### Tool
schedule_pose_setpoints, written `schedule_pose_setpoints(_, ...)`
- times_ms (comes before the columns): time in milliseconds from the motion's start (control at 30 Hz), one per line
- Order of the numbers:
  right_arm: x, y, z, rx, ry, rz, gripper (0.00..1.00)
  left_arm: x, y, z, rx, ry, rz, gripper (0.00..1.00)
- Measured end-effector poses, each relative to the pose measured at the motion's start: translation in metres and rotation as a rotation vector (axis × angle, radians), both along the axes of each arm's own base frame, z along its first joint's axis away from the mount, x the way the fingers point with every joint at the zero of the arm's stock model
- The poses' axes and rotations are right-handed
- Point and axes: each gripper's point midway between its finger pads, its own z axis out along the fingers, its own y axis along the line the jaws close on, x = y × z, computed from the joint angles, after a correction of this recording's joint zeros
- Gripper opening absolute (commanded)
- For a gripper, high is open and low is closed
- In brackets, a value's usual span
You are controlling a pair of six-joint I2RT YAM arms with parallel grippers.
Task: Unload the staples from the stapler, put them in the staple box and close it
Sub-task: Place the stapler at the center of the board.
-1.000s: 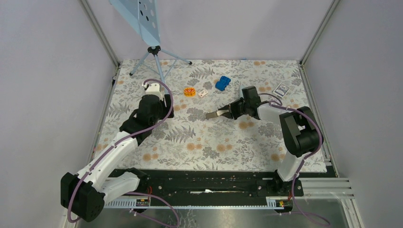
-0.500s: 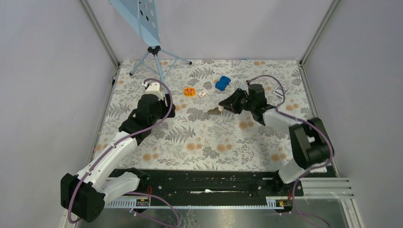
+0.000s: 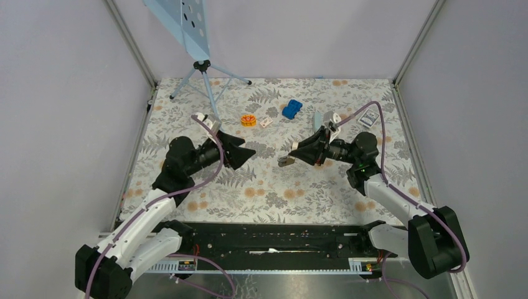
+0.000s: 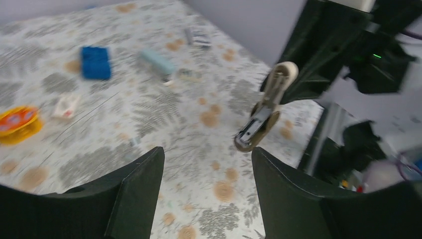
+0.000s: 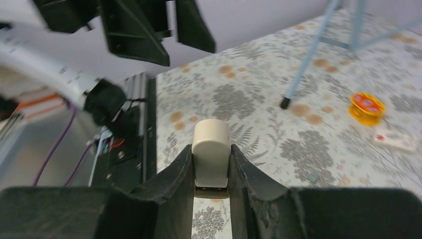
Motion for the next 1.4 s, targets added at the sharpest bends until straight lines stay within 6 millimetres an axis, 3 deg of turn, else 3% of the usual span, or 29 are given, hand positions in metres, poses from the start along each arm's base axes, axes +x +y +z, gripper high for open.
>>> schedule_pose_setpoints(233, -0.043, 0.006, 0.026, -0.012, -0.186, 0.277, 0.0, -0.064, -0.043, 0.023, -0.058, -0.179, -0.367, 0.69)
schedule_pose_setpoints(367, -0.057, 0.005, 0.033, -0.012, -0.239, 0.341, 0.0, -0.097, -0.069, 0.018, -0.041, -0.215, -0.514, 0.69)
schedule_pose_setpoints(467, -0.062, 0.005, 0.036, -0.011, -0.255, 0.362, 0.0, -0.11, -0.088, 0.005, -0.016, -0.205, -0.581, 0.69)
schedule_pose_setpoints(667, -0.071, 0.007, 0.038, -0.007, -0.259, 0.391, 0.0, -0.105, -0.108, -0.013, 0.021, -0.181, -0.578, 0.68)
schedule_pose_setpoints(967, -0.08, 0.013, 0.038, -0.001, -0.252, 0.426, 0.0, -0.088, -0.126, -0.011, 0.032, -0.208, -0.536, 0.6)
schedule_pose_setpoints(1267, -0.079, 0.015, 0.037, 0.001, -0.24, 0.425, 0.0, -0.088, -0.131, -0.01, 0.047, -0.233, -0.541, 0.29)
schedule_pose_setpoints(1400, -0.077, 0.016, 0.036, 0.003, -0.233, 0.418, 0.08, -0.089, -0.131, -0.011, 0.064, -0.247, -0.55, 0.01)
